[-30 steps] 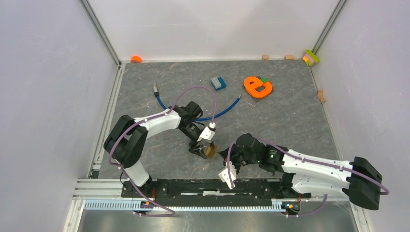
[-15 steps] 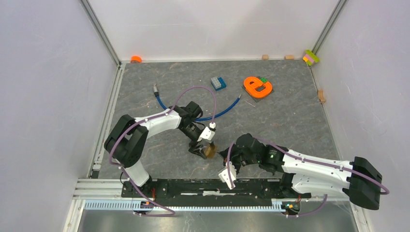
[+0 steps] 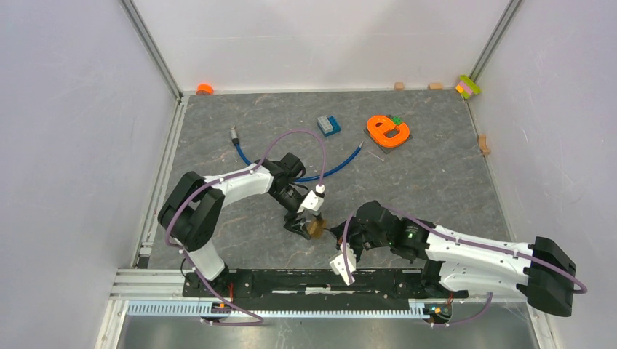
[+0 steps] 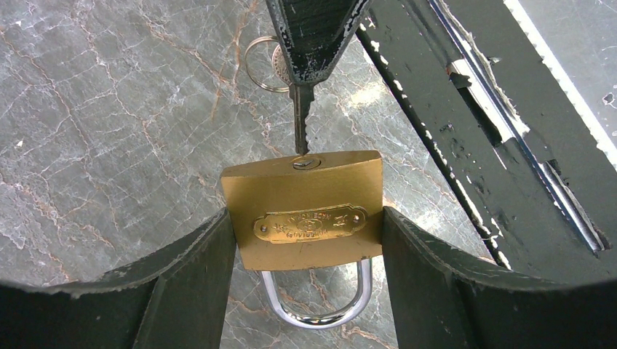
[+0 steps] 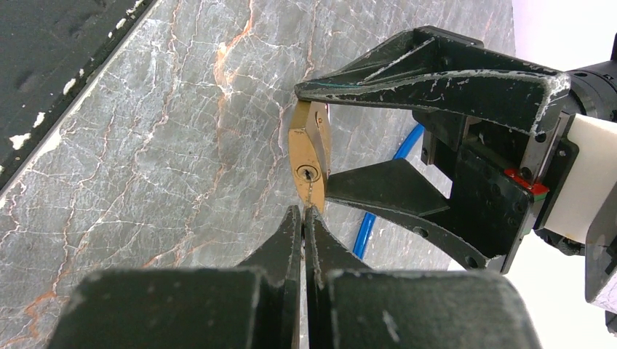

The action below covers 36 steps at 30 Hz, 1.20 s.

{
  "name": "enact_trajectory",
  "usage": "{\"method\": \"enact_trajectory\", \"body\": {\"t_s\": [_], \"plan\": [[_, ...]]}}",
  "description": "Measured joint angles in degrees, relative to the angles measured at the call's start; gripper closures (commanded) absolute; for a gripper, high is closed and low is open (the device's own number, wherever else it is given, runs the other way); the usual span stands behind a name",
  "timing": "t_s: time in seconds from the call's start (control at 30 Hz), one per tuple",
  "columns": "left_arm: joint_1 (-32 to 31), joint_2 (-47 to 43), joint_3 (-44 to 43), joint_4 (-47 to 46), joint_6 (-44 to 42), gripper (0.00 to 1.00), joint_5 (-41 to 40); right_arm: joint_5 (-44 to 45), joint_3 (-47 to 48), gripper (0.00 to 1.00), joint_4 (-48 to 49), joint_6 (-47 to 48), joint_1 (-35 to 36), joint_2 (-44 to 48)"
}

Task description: Unlock with the key

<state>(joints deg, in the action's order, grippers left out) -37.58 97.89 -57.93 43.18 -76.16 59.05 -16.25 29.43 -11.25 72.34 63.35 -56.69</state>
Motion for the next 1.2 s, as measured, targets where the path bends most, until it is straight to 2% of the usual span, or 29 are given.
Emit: {"method": "enact_trajectory", "body": {"t_s": [1.2], "plan": [[0.0, 0.0, 0.0, 0.0, 0.0, 0.98, 0.04, 1.97, 0.0, 1.0, 0.85, 0.0, 1.42, -1.14]]}}
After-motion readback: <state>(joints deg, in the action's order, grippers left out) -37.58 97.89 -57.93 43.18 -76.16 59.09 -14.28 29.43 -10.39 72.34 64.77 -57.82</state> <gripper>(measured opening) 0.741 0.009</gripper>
